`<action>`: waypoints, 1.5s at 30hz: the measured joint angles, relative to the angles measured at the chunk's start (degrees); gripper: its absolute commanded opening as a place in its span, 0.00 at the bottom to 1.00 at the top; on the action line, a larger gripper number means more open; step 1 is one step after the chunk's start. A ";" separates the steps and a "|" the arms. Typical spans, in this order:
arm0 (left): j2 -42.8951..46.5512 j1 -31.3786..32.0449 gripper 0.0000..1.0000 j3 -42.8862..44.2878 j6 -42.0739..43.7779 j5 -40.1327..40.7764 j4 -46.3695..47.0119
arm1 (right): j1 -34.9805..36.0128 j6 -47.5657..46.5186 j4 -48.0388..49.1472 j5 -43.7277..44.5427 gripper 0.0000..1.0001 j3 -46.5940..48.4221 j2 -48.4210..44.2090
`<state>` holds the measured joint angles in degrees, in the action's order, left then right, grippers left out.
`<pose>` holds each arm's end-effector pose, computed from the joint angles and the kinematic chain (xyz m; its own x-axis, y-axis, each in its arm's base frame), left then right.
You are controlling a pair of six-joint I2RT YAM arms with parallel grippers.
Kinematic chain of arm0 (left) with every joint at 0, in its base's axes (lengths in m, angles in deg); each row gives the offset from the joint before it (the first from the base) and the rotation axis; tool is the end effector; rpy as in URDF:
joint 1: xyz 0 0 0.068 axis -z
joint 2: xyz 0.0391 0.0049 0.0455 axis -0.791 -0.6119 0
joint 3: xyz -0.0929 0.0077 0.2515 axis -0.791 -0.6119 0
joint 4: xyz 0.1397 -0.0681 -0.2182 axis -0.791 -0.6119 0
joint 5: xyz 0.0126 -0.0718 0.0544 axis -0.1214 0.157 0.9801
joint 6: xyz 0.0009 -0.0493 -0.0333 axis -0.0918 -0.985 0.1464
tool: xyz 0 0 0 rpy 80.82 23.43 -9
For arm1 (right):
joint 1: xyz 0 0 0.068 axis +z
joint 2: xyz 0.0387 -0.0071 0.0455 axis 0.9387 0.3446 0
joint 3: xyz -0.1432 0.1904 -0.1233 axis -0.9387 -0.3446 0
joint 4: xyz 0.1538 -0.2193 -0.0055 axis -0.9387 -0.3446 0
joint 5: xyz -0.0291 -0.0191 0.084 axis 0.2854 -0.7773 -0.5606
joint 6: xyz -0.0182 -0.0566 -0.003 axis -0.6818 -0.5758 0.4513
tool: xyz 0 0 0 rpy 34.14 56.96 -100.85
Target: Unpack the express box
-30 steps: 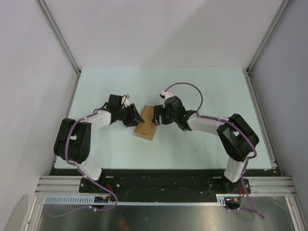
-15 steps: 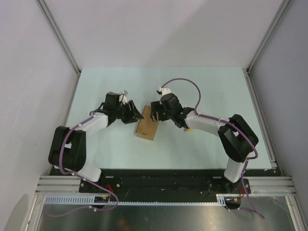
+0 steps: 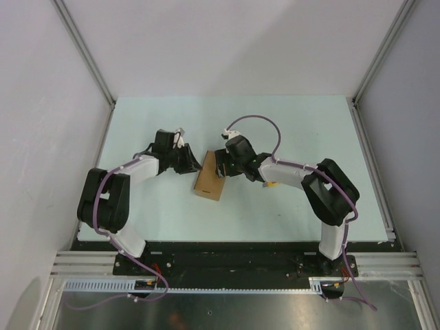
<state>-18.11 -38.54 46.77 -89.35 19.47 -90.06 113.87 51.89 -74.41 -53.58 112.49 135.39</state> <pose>0.3251 -0.0970 0.1601 -0.8757 -0.2717 -0.3991 0.0162 0.8096 -0.5867 0.3040 0.2903 0.1780 -0.6801 -0.1629 -0.7148 -0.4491 0.8632 0.2305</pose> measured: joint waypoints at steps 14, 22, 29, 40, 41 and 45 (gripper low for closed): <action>-1.62 0.00 0.27 2.14 3.91 1.38 0.22 | -0.52 0.52 -0.50 -2.34 0.55 1.27 1.14; -1.68 0.00 0.35 2.40 4.42 1.29 -0.04 | -0.63 0.55 -0.57 -2.67 0.55 1.36 1.22; -1.64 0.13 0.48 3.87 6.49 -3.82 -1.27 | -0.72 0.90 -0.57 -2.84 0.56 1.38 1.31; -1.81 0.24 0.33 4.39 6.93 -4.39 -1.51 | -0.90 1.38 -0.57 -3.41 0.56 1.38 1.42; -2.01 0.24 0.33 4.39 6.93 -4.39 -1.49 | -0.92 1.38 -0.57 -3.45 0.56 1.38 1.44; -2.80 0.24 0.32 4.39 7.06 -4.24 -1.79 | -1.03 1.38 -0.57 -3.52 0.56 1.40 1.44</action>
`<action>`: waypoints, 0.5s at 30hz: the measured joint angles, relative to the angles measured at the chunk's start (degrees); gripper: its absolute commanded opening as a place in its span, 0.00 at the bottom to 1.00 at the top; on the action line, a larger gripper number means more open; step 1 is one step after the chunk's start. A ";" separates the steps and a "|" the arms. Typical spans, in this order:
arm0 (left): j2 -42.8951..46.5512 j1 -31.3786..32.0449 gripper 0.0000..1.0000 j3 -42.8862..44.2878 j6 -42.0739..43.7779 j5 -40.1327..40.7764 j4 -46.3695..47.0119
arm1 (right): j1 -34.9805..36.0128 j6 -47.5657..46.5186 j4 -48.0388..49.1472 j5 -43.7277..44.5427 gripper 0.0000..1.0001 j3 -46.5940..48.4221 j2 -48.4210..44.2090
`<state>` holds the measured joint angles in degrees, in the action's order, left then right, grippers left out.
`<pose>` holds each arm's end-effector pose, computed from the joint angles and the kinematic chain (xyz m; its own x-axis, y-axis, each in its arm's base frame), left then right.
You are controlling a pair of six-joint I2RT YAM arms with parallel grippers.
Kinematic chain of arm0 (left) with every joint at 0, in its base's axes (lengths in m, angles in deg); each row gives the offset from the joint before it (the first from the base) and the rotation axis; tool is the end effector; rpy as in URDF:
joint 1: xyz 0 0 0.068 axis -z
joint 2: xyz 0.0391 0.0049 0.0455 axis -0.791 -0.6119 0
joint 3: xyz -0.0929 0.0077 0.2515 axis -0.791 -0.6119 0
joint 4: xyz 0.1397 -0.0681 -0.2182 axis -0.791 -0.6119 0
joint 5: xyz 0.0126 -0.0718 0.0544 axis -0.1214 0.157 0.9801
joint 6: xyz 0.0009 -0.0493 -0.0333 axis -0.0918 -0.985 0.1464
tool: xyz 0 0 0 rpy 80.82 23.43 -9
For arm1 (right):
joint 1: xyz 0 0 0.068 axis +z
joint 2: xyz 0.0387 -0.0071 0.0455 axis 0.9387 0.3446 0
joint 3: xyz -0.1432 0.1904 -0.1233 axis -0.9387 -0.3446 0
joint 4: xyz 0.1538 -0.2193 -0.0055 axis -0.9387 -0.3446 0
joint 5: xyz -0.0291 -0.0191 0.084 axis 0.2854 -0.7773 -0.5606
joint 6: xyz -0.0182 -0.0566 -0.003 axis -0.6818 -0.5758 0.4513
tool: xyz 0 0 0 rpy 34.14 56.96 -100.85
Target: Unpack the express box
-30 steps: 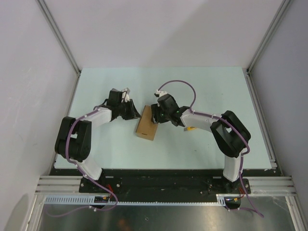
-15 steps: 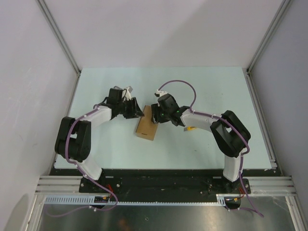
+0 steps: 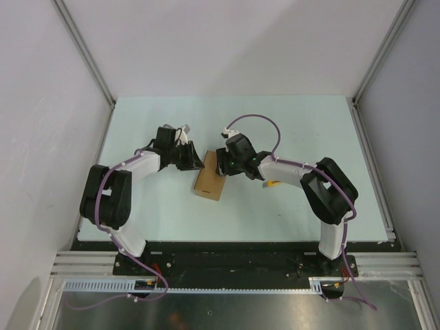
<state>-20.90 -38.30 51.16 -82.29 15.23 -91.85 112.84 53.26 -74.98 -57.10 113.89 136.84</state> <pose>0.3383 -0.1048 0.1661 -0.8831 -0.1496 -0.4448 0.1567 0.7994 -0.5800 0.3113 0.2904 0.1747 -0.7118 -0.1463 -0.6870 -0.4471 0.8487 0.2824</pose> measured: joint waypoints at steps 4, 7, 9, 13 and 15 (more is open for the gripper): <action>-0.24 0.00 0.31 0.00 0.35 0.22 0.00 | -0.07 0.00 0.00 -0.20 0.56 0.02 0.00; -0.68 0.00 0.29 0.00 0.35 1.03 -0.02 | -0.11 0.00 0.00 -0.31 0.56 0.02 0.02; -0.85 -0.02 0.26 0.00 0.31 1.42 -0.02 | -0.13 0.00 0.00 -0.33 0.56 0.02 0.04; -0.92 -0.24 0.23 0.28 0.31 1.66 -0.42 | -0.17 0.02 0.02 -0.37 0.56 0.04 0.11; -1.11 -0.48 0.23 0.72 0.31 1.66 -1.09 | -0.17 0.04 0.04 -0.37 0.55 0.07 0.17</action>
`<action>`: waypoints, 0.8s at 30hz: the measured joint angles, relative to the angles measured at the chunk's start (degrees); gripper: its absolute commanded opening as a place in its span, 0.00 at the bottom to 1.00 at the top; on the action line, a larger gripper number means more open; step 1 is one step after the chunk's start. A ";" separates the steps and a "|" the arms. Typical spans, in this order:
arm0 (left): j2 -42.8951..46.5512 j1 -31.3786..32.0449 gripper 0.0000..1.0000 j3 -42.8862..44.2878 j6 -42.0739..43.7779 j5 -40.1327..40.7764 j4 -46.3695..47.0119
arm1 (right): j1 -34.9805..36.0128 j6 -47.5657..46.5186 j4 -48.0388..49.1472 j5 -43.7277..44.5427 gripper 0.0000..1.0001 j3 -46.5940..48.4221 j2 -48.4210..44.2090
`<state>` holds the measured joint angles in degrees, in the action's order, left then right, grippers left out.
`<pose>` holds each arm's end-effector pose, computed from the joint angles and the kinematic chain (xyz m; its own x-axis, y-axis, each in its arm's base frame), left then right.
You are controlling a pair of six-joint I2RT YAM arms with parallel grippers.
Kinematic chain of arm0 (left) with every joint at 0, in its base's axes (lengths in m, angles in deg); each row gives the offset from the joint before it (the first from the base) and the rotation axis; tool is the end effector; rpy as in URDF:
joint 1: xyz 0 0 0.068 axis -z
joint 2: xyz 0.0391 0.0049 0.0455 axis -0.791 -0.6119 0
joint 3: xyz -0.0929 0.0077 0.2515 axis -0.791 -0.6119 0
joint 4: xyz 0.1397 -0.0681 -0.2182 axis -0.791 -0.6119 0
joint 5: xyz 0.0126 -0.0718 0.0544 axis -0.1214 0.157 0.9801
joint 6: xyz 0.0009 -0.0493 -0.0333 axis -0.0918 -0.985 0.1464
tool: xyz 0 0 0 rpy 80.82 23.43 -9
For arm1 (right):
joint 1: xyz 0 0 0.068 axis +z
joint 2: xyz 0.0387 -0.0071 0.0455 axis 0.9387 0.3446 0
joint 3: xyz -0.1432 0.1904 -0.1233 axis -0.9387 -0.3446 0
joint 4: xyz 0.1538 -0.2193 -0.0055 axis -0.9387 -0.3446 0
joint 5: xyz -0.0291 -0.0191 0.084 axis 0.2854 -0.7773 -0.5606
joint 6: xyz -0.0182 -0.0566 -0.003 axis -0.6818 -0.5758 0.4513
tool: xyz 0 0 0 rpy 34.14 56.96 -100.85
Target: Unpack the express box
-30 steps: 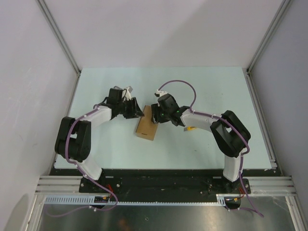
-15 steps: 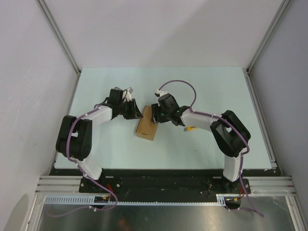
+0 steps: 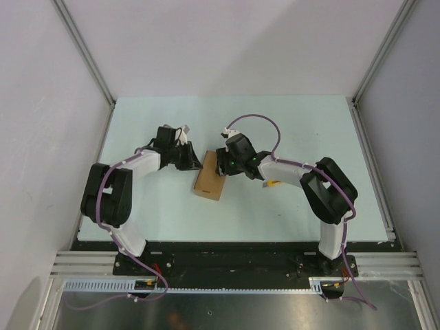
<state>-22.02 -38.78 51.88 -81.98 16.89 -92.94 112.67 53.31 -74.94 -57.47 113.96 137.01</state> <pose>0.3416 -0.1013 0.1616 -0.8870 -0.1565 -0.4345 0.1286 0.8200 -0.5578 0.3123 0.2900 0.1740 -0.7144 -0.1452 -0.6845 -0.4469 0.8474 0.2868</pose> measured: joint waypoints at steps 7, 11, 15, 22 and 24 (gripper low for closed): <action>-0.24 -1.29 0.23 0.57 0.11 1.77 -2.19 | -0.33 0.46 0.26 -0.87 0.54 0.52 0.61; -0.66 -1.55 0.22 1.01 0.11 1.70 -2.82 | -0.57 1.22 0.31 -1.46 0.53 0.59 0.87; -1.51 -1.55 0.21 1.49 0.04 1.64 -3.30 | -0.76 1.68 0.26 -1.99 0.52 0.79 1.09; -2.97 -1.55 0.18 1.77 0.07 2.99 -3.96 | -0.96 2.23 0.20 -2.23 0.52 0.81 1.11; -3.80 -1.75 0.18 1.77 0.09 5.20 -5.49 | -1.03 2.34 0.20 -2.25 0.52 0.81 1.11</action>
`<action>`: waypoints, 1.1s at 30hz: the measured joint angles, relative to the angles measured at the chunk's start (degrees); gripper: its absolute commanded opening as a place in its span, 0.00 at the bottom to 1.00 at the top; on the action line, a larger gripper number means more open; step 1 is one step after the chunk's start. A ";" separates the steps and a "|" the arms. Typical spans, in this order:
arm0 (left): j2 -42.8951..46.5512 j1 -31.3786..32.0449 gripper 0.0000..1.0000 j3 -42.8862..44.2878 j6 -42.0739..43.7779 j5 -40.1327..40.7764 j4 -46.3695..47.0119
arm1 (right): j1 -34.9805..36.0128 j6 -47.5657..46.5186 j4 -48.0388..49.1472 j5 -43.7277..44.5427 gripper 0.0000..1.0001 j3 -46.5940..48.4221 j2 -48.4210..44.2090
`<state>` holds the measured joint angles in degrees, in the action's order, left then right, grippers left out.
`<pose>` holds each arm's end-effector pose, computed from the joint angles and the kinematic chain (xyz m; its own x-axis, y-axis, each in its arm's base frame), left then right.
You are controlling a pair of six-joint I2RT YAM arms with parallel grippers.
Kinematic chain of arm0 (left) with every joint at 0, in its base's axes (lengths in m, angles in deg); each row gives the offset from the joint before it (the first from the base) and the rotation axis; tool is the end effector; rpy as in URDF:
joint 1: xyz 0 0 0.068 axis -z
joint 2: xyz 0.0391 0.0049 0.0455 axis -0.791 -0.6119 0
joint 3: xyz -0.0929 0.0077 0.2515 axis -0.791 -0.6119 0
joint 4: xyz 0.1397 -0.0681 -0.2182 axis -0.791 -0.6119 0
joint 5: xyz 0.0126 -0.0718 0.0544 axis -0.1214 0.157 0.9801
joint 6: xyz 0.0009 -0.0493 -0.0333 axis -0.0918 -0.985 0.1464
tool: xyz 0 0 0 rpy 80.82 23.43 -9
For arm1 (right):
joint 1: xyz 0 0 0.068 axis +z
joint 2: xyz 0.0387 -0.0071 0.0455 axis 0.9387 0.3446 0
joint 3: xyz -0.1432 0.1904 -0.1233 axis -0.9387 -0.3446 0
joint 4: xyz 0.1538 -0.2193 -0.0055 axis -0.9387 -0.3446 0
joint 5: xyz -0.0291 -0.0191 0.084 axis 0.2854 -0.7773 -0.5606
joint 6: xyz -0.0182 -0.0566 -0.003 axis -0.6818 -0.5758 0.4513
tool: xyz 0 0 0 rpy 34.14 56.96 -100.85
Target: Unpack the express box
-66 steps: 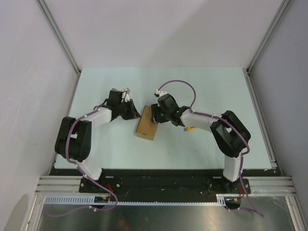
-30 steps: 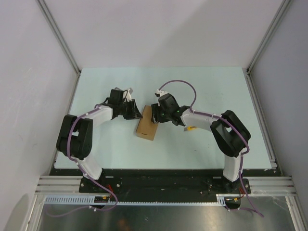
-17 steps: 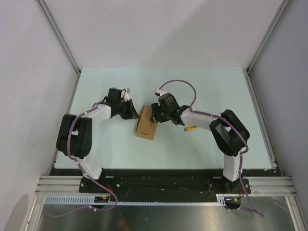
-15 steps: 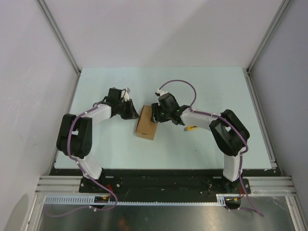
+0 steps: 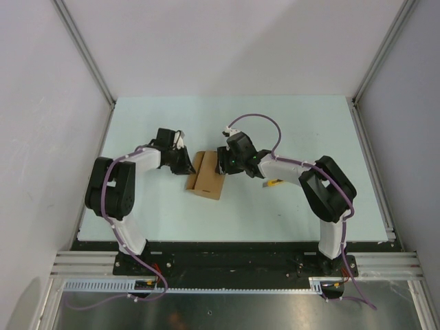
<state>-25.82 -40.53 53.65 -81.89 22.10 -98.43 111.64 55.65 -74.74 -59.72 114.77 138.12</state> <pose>0.3464 -0.0875 0.1408 -0.9166 -0.1893 -0.3520 0.0021 0.8785 -0.4778 0.3193 0.2882 0.1710 -0.7435 -0.1065 -0.6602 -0.4206 0.8419 0.3380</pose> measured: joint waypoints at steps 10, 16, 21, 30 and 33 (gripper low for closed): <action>-1.09 -0.26 0.20 0.48 -0.04 2.23 -1.55 | -0.24 0.39 0.07 -0.55 0.52 0.11 0.22; -1.07 0.11 0.25 0.72 -0.33 4.79 -2.93 | -0.55 0.35 0.02 -0.96 0.58 0.15 0.24; -1.09 3.61 0.34 2.67 -0.76 12.61 -5.95 | -0.50 -0.66 -1.16 2.56 0.66 0.15 -0.52; -0.44 5.75 0.32 3.10 -2.08 20.24 -8.90 | -0.37 -2.86 -4.96 8.39 0.66 1.92 -0.92; -0.09 5.68 0.22 2.62 -2.05 20.57 -9.44 | -0.48 -3.17 -5.49 8.76 0.67 2.21 -0.92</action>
<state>-25.91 -34.84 56.27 -83.95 42.66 -107.87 111.16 52.48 -80.23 -50.96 116.98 137.21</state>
